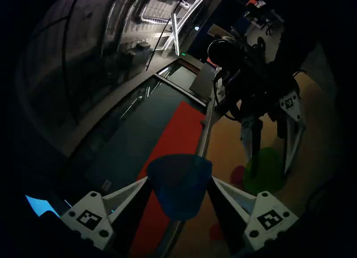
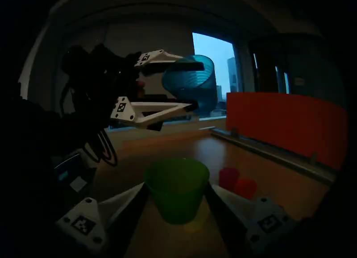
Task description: Pour water
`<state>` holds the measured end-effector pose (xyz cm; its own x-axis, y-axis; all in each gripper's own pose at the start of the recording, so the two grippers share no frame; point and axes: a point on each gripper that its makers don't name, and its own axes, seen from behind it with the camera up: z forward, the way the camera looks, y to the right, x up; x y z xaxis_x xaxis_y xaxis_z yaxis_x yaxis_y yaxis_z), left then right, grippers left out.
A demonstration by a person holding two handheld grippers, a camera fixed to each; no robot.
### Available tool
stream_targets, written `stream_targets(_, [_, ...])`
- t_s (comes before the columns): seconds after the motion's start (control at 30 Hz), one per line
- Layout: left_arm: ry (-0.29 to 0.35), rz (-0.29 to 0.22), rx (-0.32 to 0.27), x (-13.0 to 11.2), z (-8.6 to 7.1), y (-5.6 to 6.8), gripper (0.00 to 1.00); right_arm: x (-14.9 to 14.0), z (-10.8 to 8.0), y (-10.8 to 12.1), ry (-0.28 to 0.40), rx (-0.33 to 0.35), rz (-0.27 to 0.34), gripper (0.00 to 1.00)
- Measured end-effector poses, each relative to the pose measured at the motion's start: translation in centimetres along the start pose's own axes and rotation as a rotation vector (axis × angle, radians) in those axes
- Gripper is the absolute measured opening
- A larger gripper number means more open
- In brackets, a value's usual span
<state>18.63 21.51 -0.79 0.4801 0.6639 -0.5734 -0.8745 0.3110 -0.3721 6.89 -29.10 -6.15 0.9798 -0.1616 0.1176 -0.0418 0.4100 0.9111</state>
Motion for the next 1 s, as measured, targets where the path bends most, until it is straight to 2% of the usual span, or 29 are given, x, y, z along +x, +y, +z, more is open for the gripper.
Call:
stream_targets(0.27, [-0.001, 0.033, -0.004, 0.03, -0.05, 0.02, 0.84, 0.27, 0.06, 0.14, 0.001, -0.002, -0.004, 0.99])
stream_targets(1.0, [-0.006, 0.076, 0.003, 0.11, -0.22, -0.26, 0.84, 0.51, 0.14, -0.07, 0.004, 0.002, -0.011, 0.99])
